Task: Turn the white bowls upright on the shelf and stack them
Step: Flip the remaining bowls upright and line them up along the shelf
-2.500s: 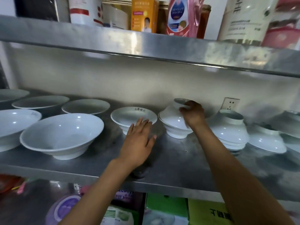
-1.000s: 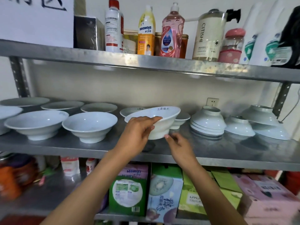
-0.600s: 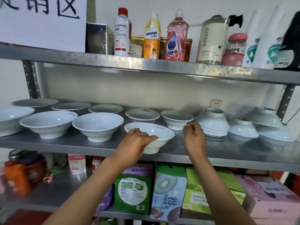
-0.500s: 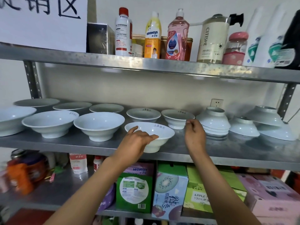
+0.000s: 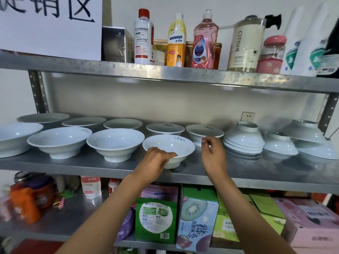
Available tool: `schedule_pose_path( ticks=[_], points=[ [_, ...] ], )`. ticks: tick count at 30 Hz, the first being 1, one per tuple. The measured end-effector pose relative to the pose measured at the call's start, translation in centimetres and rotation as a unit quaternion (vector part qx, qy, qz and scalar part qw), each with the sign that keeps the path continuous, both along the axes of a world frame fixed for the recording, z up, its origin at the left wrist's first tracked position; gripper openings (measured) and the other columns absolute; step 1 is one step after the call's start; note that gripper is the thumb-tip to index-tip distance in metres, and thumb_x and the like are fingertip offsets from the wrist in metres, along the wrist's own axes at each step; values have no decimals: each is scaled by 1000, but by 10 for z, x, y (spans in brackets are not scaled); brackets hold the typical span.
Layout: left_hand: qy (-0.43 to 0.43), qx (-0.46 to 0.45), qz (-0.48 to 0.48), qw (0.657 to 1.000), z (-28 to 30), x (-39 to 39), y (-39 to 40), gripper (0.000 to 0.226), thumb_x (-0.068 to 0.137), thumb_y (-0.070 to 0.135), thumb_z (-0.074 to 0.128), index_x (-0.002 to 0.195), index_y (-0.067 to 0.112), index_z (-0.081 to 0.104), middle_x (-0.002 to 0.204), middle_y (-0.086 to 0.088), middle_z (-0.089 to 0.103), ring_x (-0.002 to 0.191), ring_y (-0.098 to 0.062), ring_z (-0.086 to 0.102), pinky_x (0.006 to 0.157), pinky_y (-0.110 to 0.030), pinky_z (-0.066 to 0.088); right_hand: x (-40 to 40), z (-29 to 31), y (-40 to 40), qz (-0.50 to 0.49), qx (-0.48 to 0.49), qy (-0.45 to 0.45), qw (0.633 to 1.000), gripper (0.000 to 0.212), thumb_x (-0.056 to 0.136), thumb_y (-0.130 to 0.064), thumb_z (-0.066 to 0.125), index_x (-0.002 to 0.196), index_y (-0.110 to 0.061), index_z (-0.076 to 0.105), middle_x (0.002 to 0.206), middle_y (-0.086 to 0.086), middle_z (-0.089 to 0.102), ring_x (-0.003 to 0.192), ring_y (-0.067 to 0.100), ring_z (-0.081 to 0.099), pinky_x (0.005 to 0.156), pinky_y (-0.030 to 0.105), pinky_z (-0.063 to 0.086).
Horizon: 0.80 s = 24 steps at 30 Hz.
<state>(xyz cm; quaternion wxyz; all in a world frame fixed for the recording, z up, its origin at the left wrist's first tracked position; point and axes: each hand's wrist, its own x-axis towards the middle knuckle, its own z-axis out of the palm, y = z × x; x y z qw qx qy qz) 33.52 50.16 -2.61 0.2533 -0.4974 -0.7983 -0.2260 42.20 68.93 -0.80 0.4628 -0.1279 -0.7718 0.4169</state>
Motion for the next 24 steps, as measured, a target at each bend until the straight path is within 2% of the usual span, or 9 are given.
schedule_pose_path(
  ticks=[5,8,13,16,17,18,20,22,24],
  points=[
    [-22,3,3,1000,0,-11,1,47,82,-3,52,113,29,65,67,5,56,65,-22,50,65,-26,38,-9,-1,-1,-3,22,-6,1000,13,95,-16,49,96,-14,62,101,-1,60,92,16,56,75,24,38],
    [-29,3,10,1000,-2,-19,2,41,86,3,52,114,29,65,84,-2,70,74,-25,55,73,-31,45,-14,-2,1,-5,19,-14,1000,14,95,-17,49,95,-15,62,101,-1,60,93,17,56,76,25,39],
    [-22,-1,23,999,0,-29,5,38,85,1,50,110,24,68,92,-8,72,80,-32,57,78,-32,42,-18,-2,7,-13,40,-53,998,17,97,-18,46,101,-15,62,105,0,60,100,18,55,80,24,37],
    [-17,-63,48,997,8,-28,10,31,85,10,44,105,21,65,101,-9,69,95,-31,58,93,-37,40,-18,-2,16,-14,112,-101,988,25,99,-19,41,111,-10,61,116,4,60,108,20,54,85,23,37],
    [-9,-83,67,994,11,-25,13,31,87,17,41,110,19,64,107,-9,68,103,-29,56,101,-40,37,-18,-1,21,-15,134,-115,984,27,99,-20,41,115,-10,60,119,6,60,111,22,53,87,24,38],
    [-2,-101,87,991,13,-22,19,37,90,23,39,121,17,59,120,-10,63,117,-27,51,108,-42,31,-17,-1,27,-19,152,-127,980,29,100,-20,40,118,-10,59,122,8,59,113,23,53,90,26,40],
    [5,-105,107,989,15,-18,34,49,97,30,34,142,10,38,147,-10,42,141,-23,27,116,-41,19,-17,2,39,-36,181,-144,972,31,100,-20,39,123,-9,57,123,11,59,115,28,53,94,33,44],
    [24,-88,104,990,16,-15,51,54,101,32,27,148,7,22,156,-7,25,147,-21,9,118,-40,13,-16,2,49,-59,215,-162,961,30,99,-18,39,120,-8,56,121,15,60,114,33,54,93,37,46],
    [35,-82,94,992,16,-11,67,56,101,34,16,150,8,18,158,-5,18,147,-20,3,120,-38,9,-17,-2,60,-73,238,-181,951,35,99,-17,41,128,-5,55,133,18,56,125,35,49,105,39,40]
  ],
)
